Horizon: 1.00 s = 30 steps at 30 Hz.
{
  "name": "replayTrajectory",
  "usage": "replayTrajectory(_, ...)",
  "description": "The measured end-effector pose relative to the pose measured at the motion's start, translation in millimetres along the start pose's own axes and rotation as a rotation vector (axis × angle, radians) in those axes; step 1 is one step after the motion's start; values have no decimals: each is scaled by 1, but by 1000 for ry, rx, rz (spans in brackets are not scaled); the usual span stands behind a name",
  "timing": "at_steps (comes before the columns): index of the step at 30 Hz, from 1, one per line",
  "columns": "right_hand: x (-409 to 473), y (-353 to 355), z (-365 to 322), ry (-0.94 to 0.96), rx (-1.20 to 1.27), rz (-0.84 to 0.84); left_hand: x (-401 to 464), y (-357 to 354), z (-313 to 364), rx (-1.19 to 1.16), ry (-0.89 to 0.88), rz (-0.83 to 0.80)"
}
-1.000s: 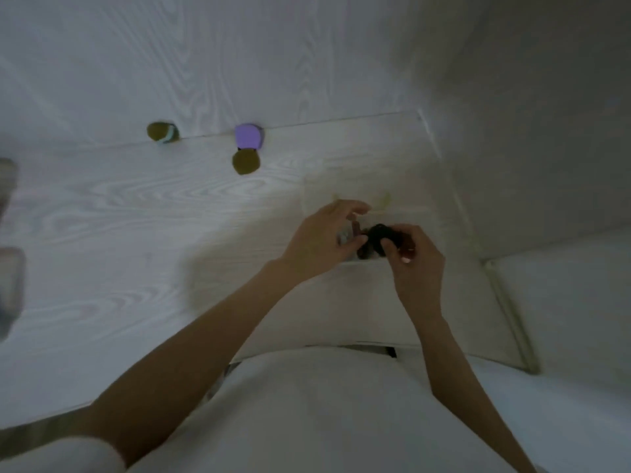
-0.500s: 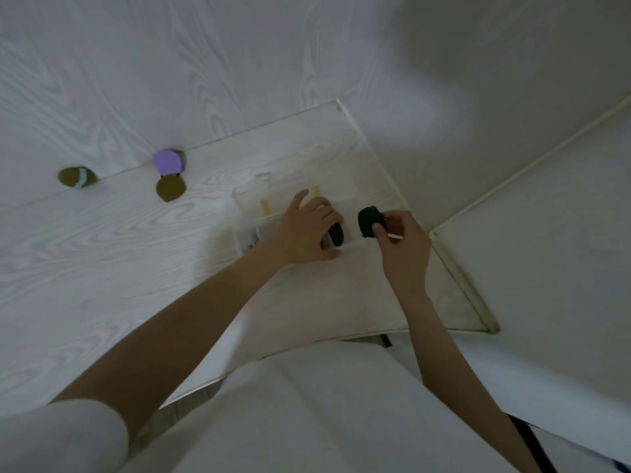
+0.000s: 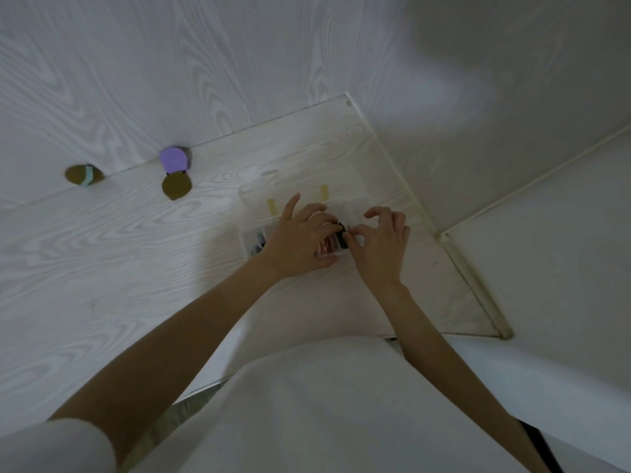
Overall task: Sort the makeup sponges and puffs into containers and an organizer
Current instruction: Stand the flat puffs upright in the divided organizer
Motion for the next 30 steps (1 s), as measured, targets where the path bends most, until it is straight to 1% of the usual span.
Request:
replayTrajectory(3, 0, 0, 2, 20, 23, -35, 0, -2, 2, -46, 22, -33)
replayTrajectory(7, 0, 2, 4, 158, -113, -26, -2, 2, 3, -224, 97, -53)
replayTrajectory(9, -1, 4, 0, 240, -152, -19, -10, 11, -3, -288, 155, 8)
replayTrajectory(11, -1, 9, -5, 291, -140, 1, -21, 23, -13, -338, 254, 99)
replayTrajectory(14, 9, 12, -34, 386, -26, -13, -55, 46, -38, -429, 521, 228)
replayTrajectory(17, 25, -1, -74, 501, 67, -122, -99, 59, -65, -521, 754, 301)
replayTrajectory(19, 37, -22, -107, 591, 126, -230, -129, 65, -88, -539, 899, 355)
replayTrajectory(22, 56, -57, -157, 620, 182, -390, -166, 65, -131, -595, 1151, 419)
replayTrajectory(24, 65, -82, -188, 630, 171, -465, -190, 59, -165, -592, 1267, 436)
replayTrajectory(25, 70, -97, -201, 631, 154, -510, -201, 55, -183, -583, 1310, 428)
replayTrajectory(28, 84, -137, -228, 656, 25, -637, -223, 43, -229, -542, 1421, 338)
replayTrajectory(30, 91, -156, -238, 714, -113, -702, -229, 38, -251, -473, 1435, 277)
Point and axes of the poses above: each hand's wrist, its own x-axis towards the middle knuckle, its own y-axis out of the back of the hand, z = x × y, the point moved 2 cm from there along x, towards the middle knuckle, and after that the axes turned 8 degrees about x, right-handed, at the moved point
